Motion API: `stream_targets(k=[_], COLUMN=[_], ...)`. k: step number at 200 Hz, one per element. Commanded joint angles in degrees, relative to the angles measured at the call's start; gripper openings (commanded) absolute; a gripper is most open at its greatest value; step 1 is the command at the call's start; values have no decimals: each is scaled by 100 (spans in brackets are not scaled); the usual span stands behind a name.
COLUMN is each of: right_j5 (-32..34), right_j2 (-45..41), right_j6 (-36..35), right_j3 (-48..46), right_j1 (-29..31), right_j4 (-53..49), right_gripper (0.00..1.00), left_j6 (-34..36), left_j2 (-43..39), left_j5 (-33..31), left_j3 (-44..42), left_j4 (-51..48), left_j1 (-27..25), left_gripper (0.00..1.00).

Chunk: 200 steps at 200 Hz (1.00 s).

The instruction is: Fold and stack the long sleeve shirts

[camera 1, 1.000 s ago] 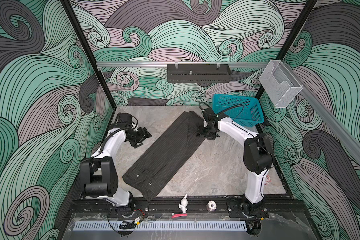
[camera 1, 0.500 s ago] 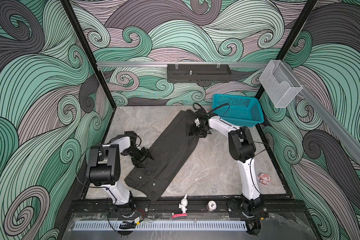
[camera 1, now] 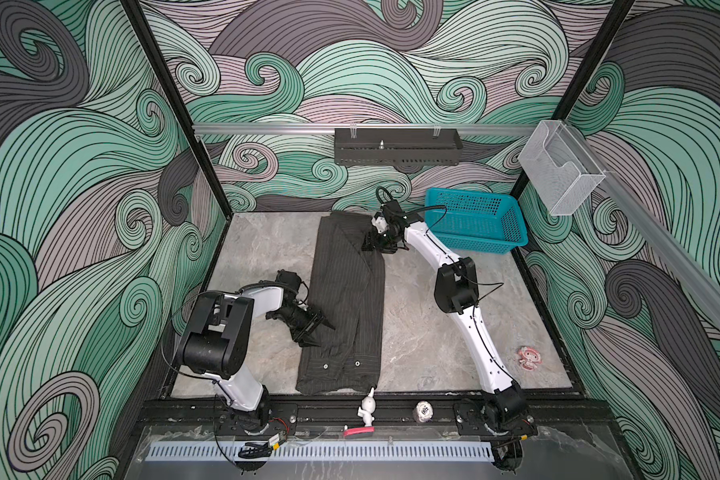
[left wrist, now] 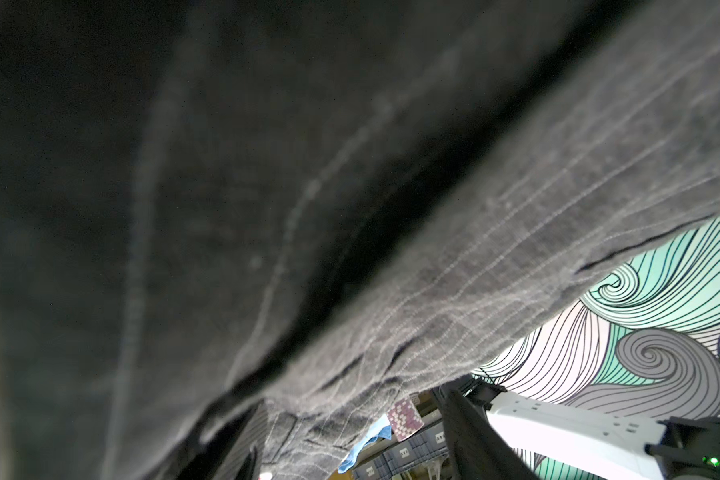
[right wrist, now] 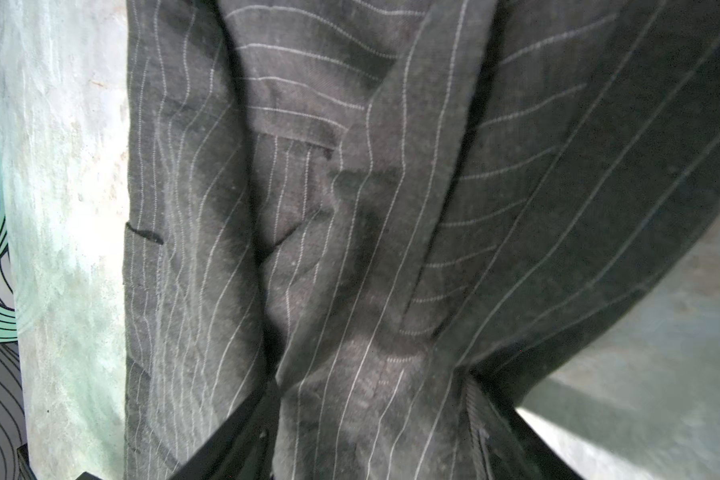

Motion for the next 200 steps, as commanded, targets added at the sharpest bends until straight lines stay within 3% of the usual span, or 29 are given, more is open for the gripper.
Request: stream_targets(k=[1, 44, 60, 96, 118, 157, 200], right_j5=[276, 961, 882, 579, 576, 749, 854], right_j2=[-702, -3077, -4016, -6199, -7191, -8109, -8229], right_j6=[32, 470, 818, 1990, 2724, 3891, 4787], right_j3=[-345, -2692, -3910, -7270, -8742, -10194, -10907], right_j1=[-101, -175, -131, 377, 977, 2094, 3056], right_j4=[-245, -233, -97, 1212, 1850, 2624, 3418], right_gripper=[74, 80, 80, 78, 78, 79, 80], left_j6=[-6, 352, 448, 194, -211, -1061, -1681], left_j2=[-501, -2178, -2602, -3317, -3837, -4700, -5174], left_j5=[-766, -1668, -1954, -1633, -1409, -1893, -2041], left_j3=[372, 793, 658, -331, -805, -1518, -2314], left_j4=[76, -1189, -1584, -1621, -1404, -1435, -1278], left_j1=[-3, 98, 173, 419, 398, 121, -154], left_gripper=[72, 78, 79, 79, 80, 80, 80])
